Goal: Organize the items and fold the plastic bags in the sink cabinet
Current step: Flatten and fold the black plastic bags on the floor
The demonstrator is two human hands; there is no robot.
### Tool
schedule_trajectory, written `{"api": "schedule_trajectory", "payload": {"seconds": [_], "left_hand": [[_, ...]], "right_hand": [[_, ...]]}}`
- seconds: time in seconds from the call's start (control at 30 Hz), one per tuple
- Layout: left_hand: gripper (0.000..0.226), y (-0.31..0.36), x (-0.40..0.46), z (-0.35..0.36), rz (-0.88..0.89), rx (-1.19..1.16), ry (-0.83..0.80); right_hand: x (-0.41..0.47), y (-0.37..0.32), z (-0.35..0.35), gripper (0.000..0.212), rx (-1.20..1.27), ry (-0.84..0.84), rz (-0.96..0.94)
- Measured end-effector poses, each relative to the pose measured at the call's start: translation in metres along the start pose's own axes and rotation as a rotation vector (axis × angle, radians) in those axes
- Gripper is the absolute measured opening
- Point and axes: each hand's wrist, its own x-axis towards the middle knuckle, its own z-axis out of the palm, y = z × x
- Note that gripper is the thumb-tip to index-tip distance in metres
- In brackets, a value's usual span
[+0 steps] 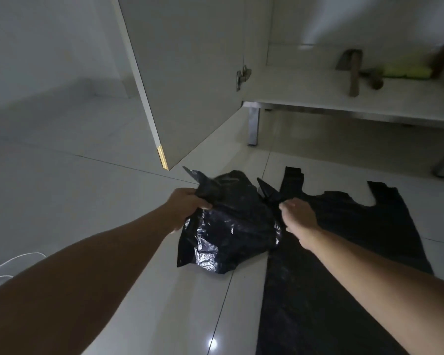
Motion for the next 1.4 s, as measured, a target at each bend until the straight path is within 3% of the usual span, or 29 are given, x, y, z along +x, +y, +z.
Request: {"api": "schedule_trajectory", "payload": {"seconds": [0.13, 0.27, 0.37, 0.5, 0.63, 0.77, 0.87, 0.97, 1.03, 1.07, 1.13, 1.2, 1.23, 1.4], "left_hand": [[0.021, 0.004, -0.027, 0.036, 0.168, 0.434, -0.27], [0.028, 0.001, -0.058, 0.077, 0.355, 0.747, -0.553], [0.034, -0.014, -0.072, 0.102, 0.464, 0.894, -0.749], [0.044, -0.031, -0.075, 0.115, 0.584, 0.935, -0.838], [0.035, -0.03, -0.073, 0.119, 0.68, 0.793, -0.619], [0.049, -0.039, -0.059, 0.12, 0.793, 0.774, -0.144], [0.068, -0.036, -0.044, 0.132, 0.686, 0.663, 0.107], [0.105, -0.023, -0.033, 0.143, 0.37, 0.276, 0.025], [0.116, -0.016, -0.026, 0.148, 0.206, 0.053, -0.08], [0.116, -0.012, -0.025, 0.149, 0.169, 0.051, -0.095], [0.088, -0.009, -0.022, 0.152, 0.163, 0.212, -0.049], [0.045, -0.006, -0.018, 0.149, 0.179, 0.422, 0.119], [0.033, -0.003, -0.017, 0.144, 0.178, 0.477, 0.206], [0.026, 0.019, -0.003, 0.095, 0.156, 0.6, 0.45]], "right_hand": [[-0.008, -0.026, -0.034, 0.075, 0.362, -0.203, 0.356], [-0.016, -0.034, -0.065, 0.086, 0.196, -0.337, 0.291], [-0.018, -0.027, -0.083, 0.058, -0.046, -0.449, 0.221], [-0.013, -0.012, -0.099, 0.012, -0.208, -0.303, 0.172], [-0.013, 0.008, -0.126, 0.006, -0.154, -0.274, 0.115], [-0.018, 0.03, -0.149, 0.011, -0.113, -0.226, 0.045], [-0.024, 0.04, -0.156, 0.018, -0.068, -0.281, 0.021], [-0.023, 0.053, -0.159, 0.023, -0.03, -0.305, 0.005], [-0.022, 0.055, -0.158, 0.019, -0.049, -0.321, -0.009], [-0.021, 0.056, -0.156, 0.016, -0.07, -0.315, -0.025], [-0.021, 0.056, -0.155, 0.015, -0.128, -0.256, -0.044], [-0.024, 0.055, -0.156, 0.01, -0.098, -0.21, -0.039], [-0.025, 0.055, -0.157, 0.006, -0.073, -0.201, -0.041], [-0.028, 0.063, -0.179, 0.01, 0.091, -0.07, 0.084]]}}
